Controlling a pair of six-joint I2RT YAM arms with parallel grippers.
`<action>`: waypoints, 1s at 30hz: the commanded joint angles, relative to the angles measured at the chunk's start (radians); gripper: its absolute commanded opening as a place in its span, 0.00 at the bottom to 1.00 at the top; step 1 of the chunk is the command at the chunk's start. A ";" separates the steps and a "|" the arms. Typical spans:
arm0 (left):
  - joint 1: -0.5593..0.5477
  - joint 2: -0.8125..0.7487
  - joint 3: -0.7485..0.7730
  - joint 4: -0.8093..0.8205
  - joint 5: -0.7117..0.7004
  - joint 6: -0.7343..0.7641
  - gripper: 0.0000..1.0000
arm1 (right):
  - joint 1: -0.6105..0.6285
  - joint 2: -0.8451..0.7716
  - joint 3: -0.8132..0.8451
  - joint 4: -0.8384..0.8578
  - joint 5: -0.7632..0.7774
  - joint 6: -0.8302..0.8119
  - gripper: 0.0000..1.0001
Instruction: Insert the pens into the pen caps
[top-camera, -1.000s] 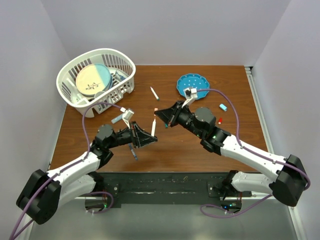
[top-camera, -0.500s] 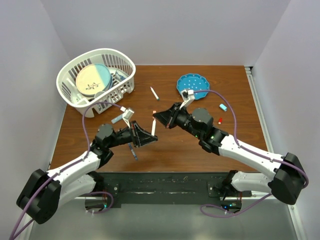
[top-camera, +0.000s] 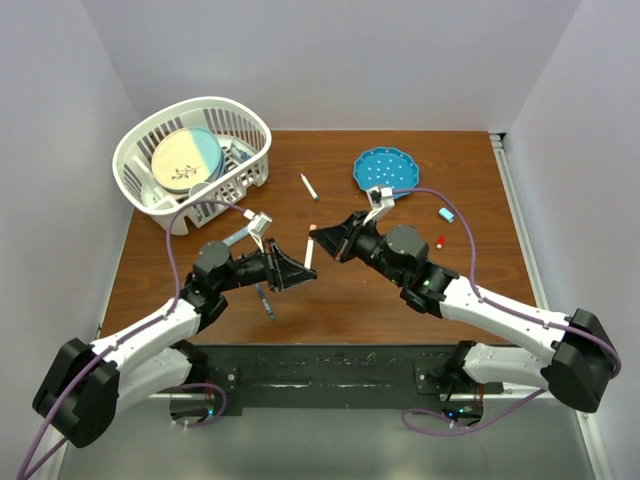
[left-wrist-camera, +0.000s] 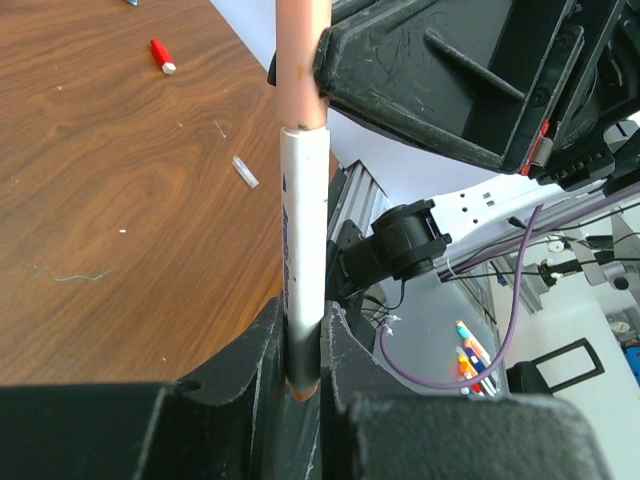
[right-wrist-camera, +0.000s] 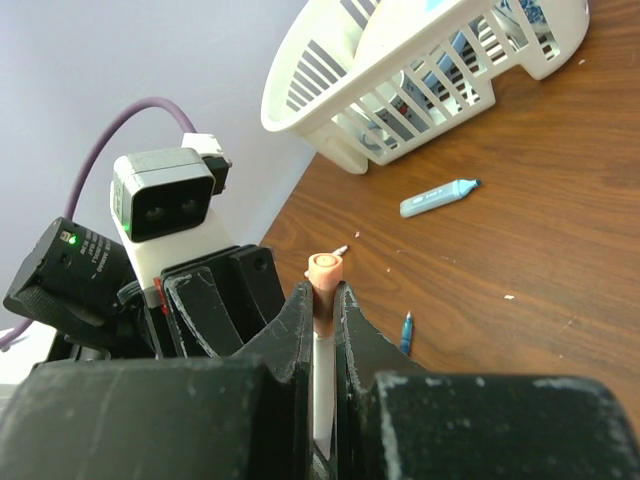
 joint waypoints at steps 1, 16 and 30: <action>0.009 -0.008 0.070 0.082 -0.066 0.019 0.00 | 0.068 0.014 -0.022 -0.005 -0.042 0.049 0.00; 0.009 -0.093 0.052 0.056 0.044 0.078 0.00 | 0.087 -0.041 0.161 -0.189 0.022 -0.017 0.55; 0.008 -0.138 0.021 0.071 0.127 0.080 0.00 | 0.085 -0.046 0.290 -0.288 0.076 -0.141 0.57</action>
